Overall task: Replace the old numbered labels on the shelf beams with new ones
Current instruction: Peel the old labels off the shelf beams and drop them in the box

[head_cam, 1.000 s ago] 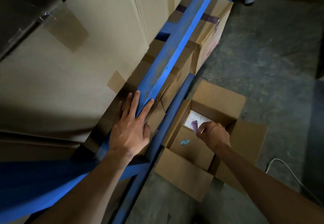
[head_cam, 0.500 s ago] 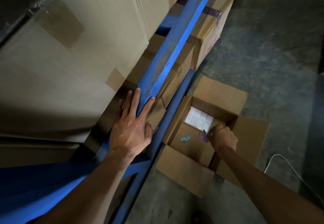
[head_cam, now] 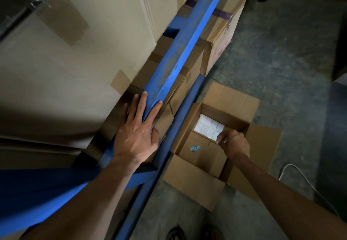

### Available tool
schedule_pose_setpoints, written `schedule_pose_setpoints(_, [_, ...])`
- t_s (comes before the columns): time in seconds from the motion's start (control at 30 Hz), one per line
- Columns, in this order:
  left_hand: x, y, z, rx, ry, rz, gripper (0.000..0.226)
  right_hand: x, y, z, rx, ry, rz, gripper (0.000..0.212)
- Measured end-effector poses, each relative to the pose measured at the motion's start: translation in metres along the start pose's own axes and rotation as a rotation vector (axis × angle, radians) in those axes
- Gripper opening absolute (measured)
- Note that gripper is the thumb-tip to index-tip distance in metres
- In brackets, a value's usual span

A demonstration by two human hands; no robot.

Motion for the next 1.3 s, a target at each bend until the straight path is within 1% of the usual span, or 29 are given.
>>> schedule_pose_setpoints(0.07, [0.000, 0.001, -0.001, -0.004, -0.004, -0.001, 0.074, 0.003, -0.001, -0.001, 0.047, -0.019, 0.026, 0.010])
schedule_pose_setpoints(0.17, [0.000, 0.001, -0.002, 0.000, -0.008, -0.005, 0.074, 0.003, 0.002, -0.005, 0.112, -0.043, 0.087, 0.020])
schedule_pose_setpoints(0.23, [0.000, 0.002, -0.002, -0.017, -0.011, -0.009, 0.074, 0.001, 0.006, -0.006, 0.188, -0.038, 0.129, 0.032])
schedule_pose_setpoints(0.3, [0.000, 0.001, -0.003, -0.033, -0.018, -0.014, 0.074, 0.000, 0.007, -0.004, 0.220, -0.067, 0.130, 0.039])
schedule_pose_setpoints(0.37, [0.000, 0.002, -0.003, -0.040, -0.019, -0.016, 0.074, -0.001, 0.009, -0.005, 0.206, -0.063, 0.135, 0.036])
schedule_pose_setpoints(0.5, [0.001, 0.003, -0.005, -0.056, -0.006, -0.014, 0.075, -0.002, 0.017, -0.006, 0.144, -0.057, 0.134, 0.022])
schedule_pose_setpoints(0.63, [0.000, 0.004, -0.006, -0.070, 0.001, -0.010, 0.075, -0.003, 0.025, -0.005, 0.121, -0.017, 0.147, 0.021])
schedule_pose_setpoints(0.83, [0.000, 0.003, -0.005, -0.073, -0.020, -0.028, 0.074, -0.017, 0.042, 0.009, 0.271, 0.012, 0.184, 0.019])
schedule_pose_setpoints(0.93, [0.002, 0.005, -0.006, -0.075, -0.003, -0.037, 0.074, -0.036, 0.055, 0.024, 0.367, -0.001, 0.247, 0.013])
schedule_pose_setpoints(1.0, [0.001, 0.005, -0.003, -0.080, 0.053, -0.041, 0.078, -0.055, 0.068, 0.041, 0.446, -0.037, 0.317, 0.010])
schedule_pose_setpoints(1.07, [-0.003, 0.005, -0.001, -0.105, 0.128, -0.031, 0.082, -0.073, 0.083, 0.057, 0.489, -0.063, 0.388, 0.010])
schedule_pose_setpoints(1.13, [-0.016, 0.005, 0.010, -0.091, 0.154, -0.004, 0.079, -0.091, 0.098, 0.078, 0.512, -0.072, 0.443, 0.013])
schedule_pose_setpoints(1.2, [-0.036, 0.001, 0.029, -0.053, 0.110, 0.020, 0.074, -0.108, 0.115, 0.103, 0.557, -0.089, 0.496, 0.016])
schedule_pose_setpoints(1.3, [-0.060, -0.012, 0.076, -0.037, 0.010, 0.010, 0.067, -0.134, 0.139, 0.145, 0.568, -0.168, 0.585, 0.022])
Point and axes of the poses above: each hand's wrist, its own x-axis towards the middle knuckle, its own z-axis out of the back of the hand, y = z × x, the point moved 6 cm from there along x, towards the middle knuckle, and after that the axes turned 7 degrees about -x, right-handed, at the moved point
